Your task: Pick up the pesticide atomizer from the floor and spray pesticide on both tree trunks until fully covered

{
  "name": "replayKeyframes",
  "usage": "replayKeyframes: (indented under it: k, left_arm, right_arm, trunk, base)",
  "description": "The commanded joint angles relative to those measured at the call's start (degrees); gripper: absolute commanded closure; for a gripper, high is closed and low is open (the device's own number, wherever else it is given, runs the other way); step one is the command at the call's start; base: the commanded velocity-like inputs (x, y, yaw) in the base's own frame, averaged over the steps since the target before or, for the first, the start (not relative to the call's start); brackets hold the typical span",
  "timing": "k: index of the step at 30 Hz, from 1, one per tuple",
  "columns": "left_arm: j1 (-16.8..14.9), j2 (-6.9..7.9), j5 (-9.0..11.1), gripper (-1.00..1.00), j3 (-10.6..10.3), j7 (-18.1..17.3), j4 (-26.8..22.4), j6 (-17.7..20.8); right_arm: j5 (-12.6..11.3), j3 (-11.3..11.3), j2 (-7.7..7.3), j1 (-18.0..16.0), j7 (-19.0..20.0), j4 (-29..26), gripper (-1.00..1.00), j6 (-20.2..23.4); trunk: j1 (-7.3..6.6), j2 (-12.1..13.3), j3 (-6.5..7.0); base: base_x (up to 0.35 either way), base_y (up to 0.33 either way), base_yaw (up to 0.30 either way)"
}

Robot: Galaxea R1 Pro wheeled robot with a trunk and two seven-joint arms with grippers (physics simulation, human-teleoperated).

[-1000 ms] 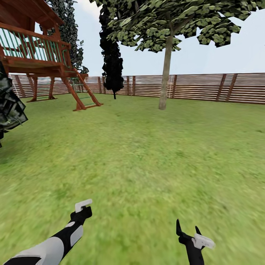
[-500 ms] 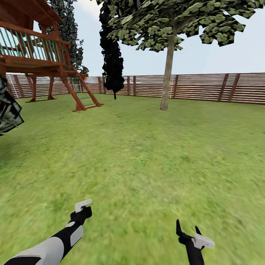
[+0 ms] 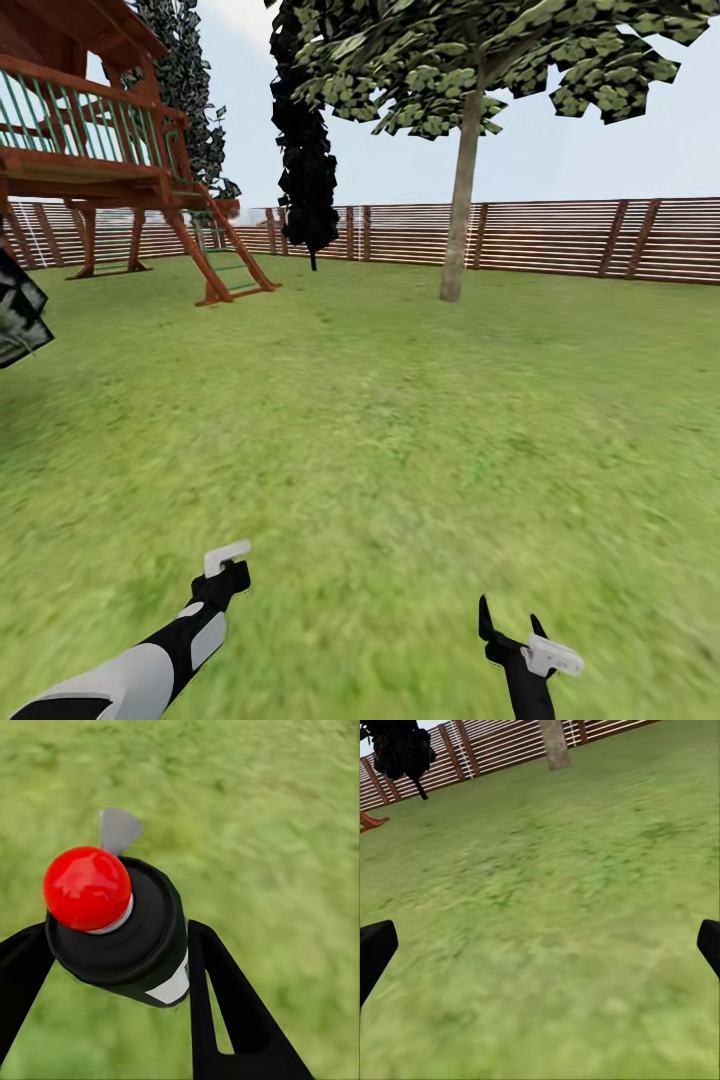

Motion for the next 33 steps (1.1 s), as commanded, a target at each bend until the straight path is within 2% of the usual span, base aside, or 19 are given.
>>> replayKeyframes:
  k: [1, 11, 33]
  left_arm:
    - [0.00, 0.01, -0.02, 1.00, -0.02, 0.01, -0.01, 0.00]
    - [0.00, 0.02, -0.02, 1.00, -0.02, 0.01, -0.01, 0.00]
    - [0.00, 0.03, -0.02, 1.00, -0.02, 0.01, -0.01, 0.00]
  right_arm:
    - [0.00, 0.02, 0.00, 0.00, -0.01, 0.00, -1.00, 0.00]
    - [0.00, 0.00, 0.00, 0.00, -0.01, 0.00, -1.00, 0.00]
    - [0.00, 0.00, 0.01, 0.00, -0.01, 0.00, -1.00, 0.00]
  trunk:
    - [0.00, 0.00, 0.00]
    - [0.00, 0.00, 0.00]
    - [0.00, 0.00, 0.00]
  base:
    - [0.335, 0.110, 0.000]
    - [0.335, 0.002, 0.000]
    - [0.335, -0.113, 0.000]
